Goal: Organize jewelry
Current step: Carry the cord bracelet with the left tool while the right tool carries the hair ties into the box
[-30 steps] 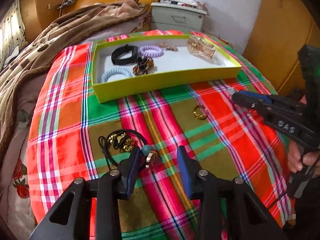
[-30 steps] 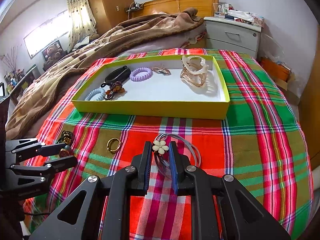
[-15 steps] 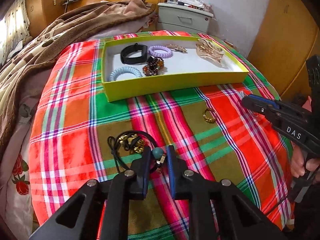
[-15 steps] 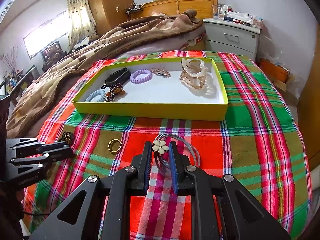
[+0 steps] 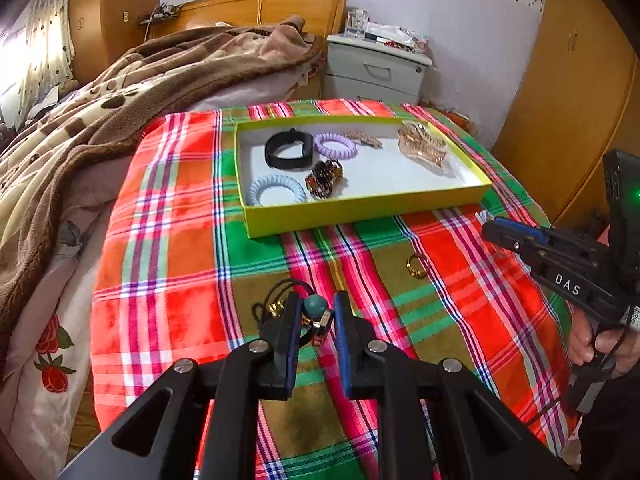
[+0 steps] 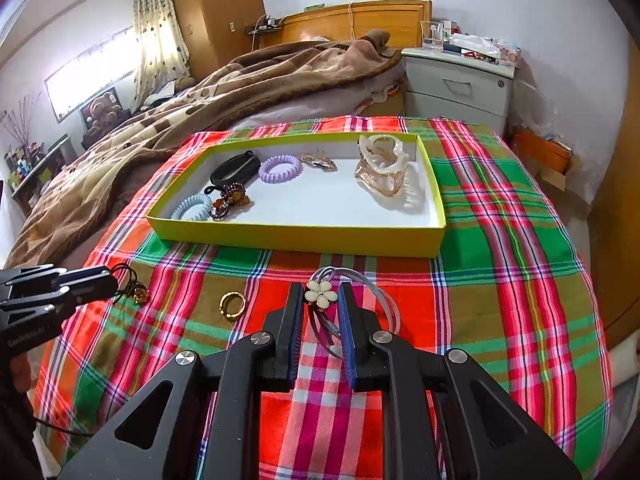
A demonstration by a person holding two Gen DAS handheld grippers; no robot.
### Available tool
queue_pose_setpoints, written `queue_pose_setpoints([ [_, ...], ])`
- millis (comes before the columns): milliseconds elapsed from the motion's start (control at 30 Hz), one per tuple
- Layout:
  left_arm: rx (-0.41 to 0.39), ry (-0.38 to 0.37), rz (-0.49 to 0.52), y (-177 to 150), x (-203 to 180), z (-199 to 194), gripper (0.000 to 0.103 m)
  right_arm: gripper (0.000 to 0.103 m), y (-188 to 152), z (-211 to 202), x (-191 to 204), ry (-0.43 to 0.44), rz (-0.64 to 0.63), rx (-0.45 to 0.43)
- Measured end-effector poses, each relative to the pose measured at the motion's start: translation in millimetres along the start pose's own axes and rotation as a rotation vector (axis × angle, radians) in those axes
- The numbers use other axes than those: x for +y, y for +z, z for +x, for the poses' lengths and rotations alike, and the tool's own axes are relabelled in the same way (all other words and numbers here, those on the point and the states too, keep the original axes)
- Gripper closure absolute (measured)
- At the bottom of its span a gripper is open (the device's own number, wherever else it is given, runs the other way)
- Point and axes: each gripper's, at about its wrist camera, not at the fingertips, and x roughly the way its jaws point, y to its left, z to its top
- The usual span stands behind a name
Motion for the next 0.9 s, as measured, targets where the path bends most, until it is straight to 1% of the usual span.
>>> queue_pose_setpoints([
  [300, -0.053, 0.014, -0.016, 15.2, 9.9, -15.0, 0.086, 0.085, 15.3, -11.6, 0.4, -0.010, 0.003, -0.039],
  [600, -0.109, 0.005, -0.017, 45.4, 14.2, -22.9, 0.086, 0.085, 34.7, -12.5, 6.4, -0.009, -0.010, -0.069],
  [733, -0.112, -0.010, -0.015, 59.9, 16.0, -17.0, 0.086, 0.085, 43.8, -5.6, 9.5, -0.011, -0.019, -0.070],
  [800, -0.109, 0.003, -0.020, 66.5, 17.4, -11.8, 0.086, 0.085, 49.4, -1.4, 10.9, -0.012, -0.020, -0.071],
  [900, -0.114, -0.003, -0.023, 77.9, 19.8, -4.2, 0.086, 0.085, 58.9, 7.0, 13.3, -0.010, -0.024, -0.071],
])
